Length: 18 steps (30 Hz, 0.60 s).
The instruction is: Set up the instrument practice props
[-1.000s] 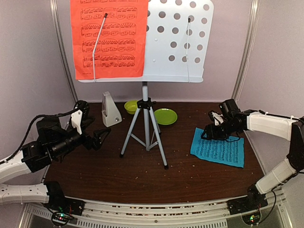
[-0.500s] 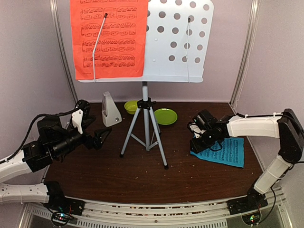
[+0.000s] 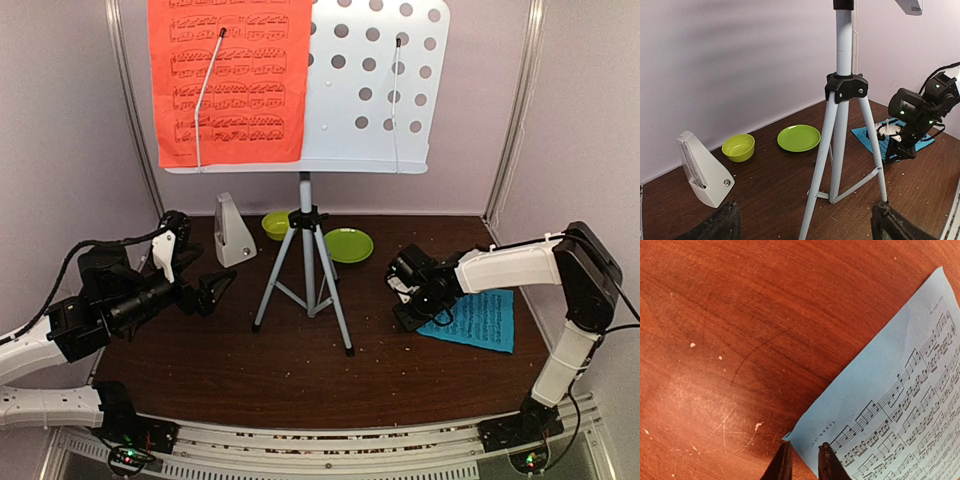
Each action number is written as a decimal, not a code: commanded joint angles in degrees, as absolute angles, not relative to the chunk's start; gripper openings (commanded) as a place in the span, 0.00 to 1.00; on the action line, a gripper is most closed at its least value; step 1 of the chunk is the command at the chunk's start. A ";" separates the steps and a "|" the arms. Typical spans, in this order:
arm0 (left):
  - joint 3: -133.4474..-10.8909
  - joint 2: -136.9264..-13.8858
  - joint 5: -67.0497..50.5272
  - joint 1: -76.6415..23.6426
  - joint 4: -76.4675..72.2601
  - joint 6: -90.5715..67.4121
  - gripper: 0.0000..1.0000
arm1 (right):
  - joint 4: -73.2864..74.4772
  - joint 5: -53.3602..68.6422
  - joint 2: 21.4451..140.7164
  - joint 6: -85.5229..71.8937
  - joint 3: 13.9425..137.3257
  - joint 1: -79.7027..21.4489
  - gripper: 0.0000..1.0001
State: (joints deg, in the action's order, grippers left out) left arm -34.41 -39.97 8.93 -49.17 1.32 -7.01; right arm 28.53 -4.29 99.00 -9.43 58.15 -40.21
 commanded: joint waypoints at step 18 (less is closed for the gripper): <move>-35.36 -37.13 -0.78 -49.30 0.44 -1.11 0.88 | 28.48 1.74 87.09 -7.34 57.59 -40.65 0.00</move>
State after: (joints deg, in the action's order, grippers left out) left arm -35.14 -38.30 2.28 -49.17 1.58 -4.34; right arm 28.47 0.51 87.22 -7.86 57.06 -40.27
